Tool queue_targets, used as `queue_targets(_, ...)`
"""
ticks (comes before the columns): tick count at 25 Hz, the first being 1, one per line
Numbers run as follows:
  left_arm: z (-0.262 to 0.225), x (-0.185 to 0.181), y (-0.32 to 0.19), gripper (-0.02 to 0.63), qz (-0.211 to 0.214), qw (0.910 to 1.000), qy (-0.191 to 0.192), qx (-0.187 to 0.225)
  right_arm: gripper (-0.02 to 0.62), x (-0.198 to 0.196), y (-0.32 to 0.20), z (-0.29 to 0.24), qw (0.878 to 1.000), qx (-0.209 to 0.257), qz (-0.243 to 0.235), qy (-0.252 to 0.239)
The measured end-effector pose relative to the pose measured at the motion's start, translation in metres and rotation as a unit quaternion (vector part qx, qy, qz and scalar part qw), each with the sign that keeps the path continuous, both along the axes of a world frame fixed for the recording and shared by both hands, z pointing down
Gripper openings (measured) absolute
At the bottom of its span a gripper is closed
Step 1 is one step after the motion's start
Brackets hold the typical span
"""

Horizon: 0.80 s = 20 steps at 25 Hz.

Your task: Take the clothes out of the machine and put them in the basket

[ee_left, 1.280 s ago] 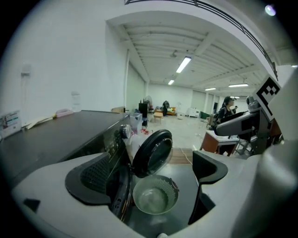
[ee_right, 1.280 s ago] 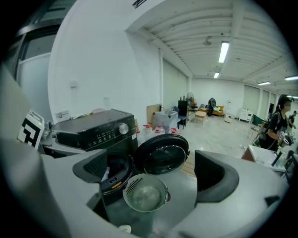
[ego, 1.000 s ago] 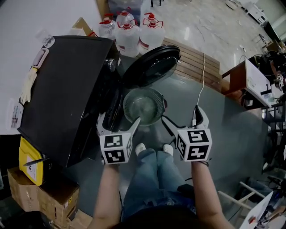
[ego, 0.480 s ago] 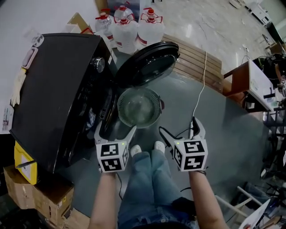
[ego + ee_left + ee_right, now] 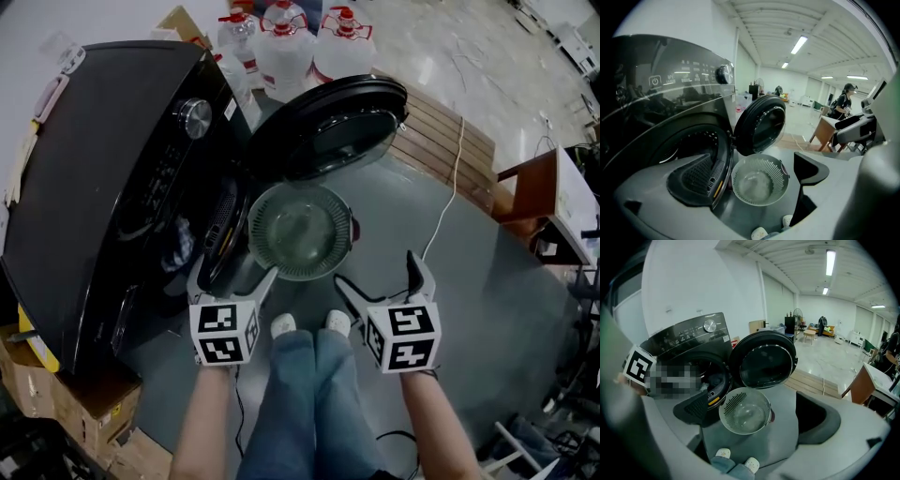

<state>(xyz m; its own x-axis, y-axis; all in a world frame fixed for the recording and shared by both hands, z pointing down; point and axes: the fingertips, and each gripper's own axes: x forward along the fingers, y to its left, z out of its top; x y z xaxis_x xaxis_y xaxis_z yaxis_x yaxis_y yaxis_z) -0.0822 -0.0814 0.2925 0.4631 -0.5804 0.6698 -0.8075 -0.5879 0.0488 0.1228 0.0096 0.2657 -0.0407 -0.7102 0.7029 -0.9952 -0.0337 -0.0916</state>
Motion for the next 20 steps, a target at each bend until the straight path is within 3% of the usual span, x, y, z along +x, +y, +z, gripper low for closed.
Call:
queue_targets(9,0.079,0.004,-0.018,0.553,-0.010,0.9996,-0.026,-0.002,0.568,0.006,-0.013,0.087,1.000,-0.011,0.001,-0.017)
queue_targets(20,0.167,-0.007,-0.011,0.552,-0.022,0.9976,-0.032,-0.058,0.568,-0.002,-0.028,0.174,0.999,-0.028,0.019,-0.030)
